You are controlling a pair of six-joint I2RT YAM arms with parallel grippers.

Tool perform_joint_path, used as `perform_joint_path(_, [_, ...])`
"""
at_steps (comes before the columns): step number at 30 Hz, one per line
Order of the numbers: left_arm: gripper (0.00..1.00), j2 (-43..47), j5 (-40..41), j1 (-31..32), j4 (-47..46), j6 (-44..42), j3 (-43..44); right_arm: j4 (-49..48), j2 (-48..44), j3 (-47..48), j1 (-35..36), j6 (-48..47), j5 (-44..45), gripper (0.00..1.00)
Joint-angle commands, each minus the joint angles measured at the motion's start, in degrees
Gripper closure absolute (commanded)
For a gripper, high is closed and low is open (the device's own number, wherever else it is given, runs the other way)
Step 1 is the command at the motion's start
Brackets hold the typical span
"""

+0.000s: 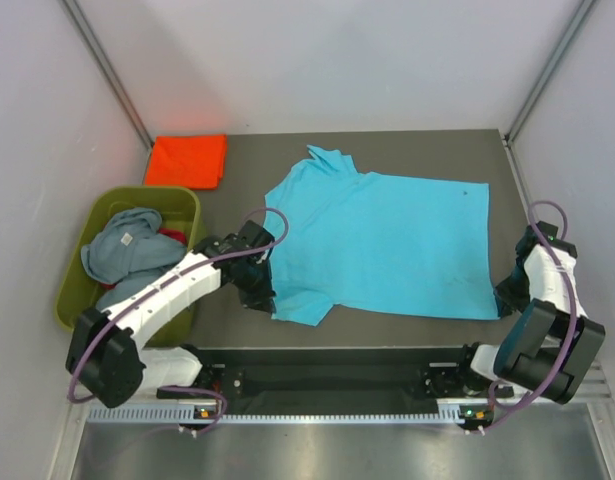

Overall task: Fold and stack the t-shirts
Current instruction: Flatten the tshirt out

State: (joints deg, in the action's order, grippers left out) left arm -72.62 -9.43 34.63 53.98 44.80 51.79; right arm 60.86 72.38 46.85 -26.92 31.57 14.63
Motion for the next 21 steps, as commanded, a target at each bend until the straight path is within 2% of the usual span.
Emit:
perform_joint_path(1, [1.00,5.54,-0.51,-0.27,-0.89,0.47,1.21,-2.06,0.39,0.17,-0.51,-0.37,2.94,1.00])
perform_joint_path(5, [1.00,7.49,3.63,-0.53,1.65,1.17,-1.50,-2.76,1.36,0.52,-0.59,-0.90,2.42,0.99])
perform_joint_path(8, [1.00,7.05,1.19,-0.53,2.89,1.61,-4.23,-3.38,0.66,0.87,-0.68,-2.55,0.23,0.91])
perform_joint_path(9, [0.95,7.05,-2.05,-0.53,2.02,1.18,-6.24,-4.42,0.40,0.96,-0.85,-3.53,-1.17,0.82])
perform_joint_path(10, [0.86,7.05,-3.56,-0.53,1.05,1.08,-6.96,-4.96,0.22,1.31,-0.86,-4.06,-2.23,0.78])
perform_joint_path(12, [0.73,7.49,-5.07,-0.53,0.96,0.47,-7.06,-5.83,-0.05,2.10,-0.86,-5.20,-4.17,0.63])
perform_joint_path(13, [0.58,8.01,-5.59,-0.53,1.22,-0.32,-6.44,-5.93,0.13,3.32,-0.86,-5.38,-4.44,0.58])
perform_joint_path(16, [0.40,11.52,-3.24,-0.53,2.09,-3.47,-2.67,-7.24,-0.30,5.26,-0.86,-6.43,-8.29,0.51])
perform_joint_path(18, [0.34,11.89,-0.60,-0.53,1.66,-4.19,1.97,-8.90,-0.48,5.88,-0.86,-7.13,-10.05,0.46])
perform_joint_path(19, [0.21,11.28,-0.15,-0.53,0.70,-4.97,3.48,-9.87,-0.31,6.41,-0.68,-8.01,-11.72,0.44])
perform_joint_path(21, [0.12,8.91,0.38,-0.97,-4.47,-5.94,7.79,-12.51,1.09,7.37,-0.59,-8.72,-13.39,0.42])
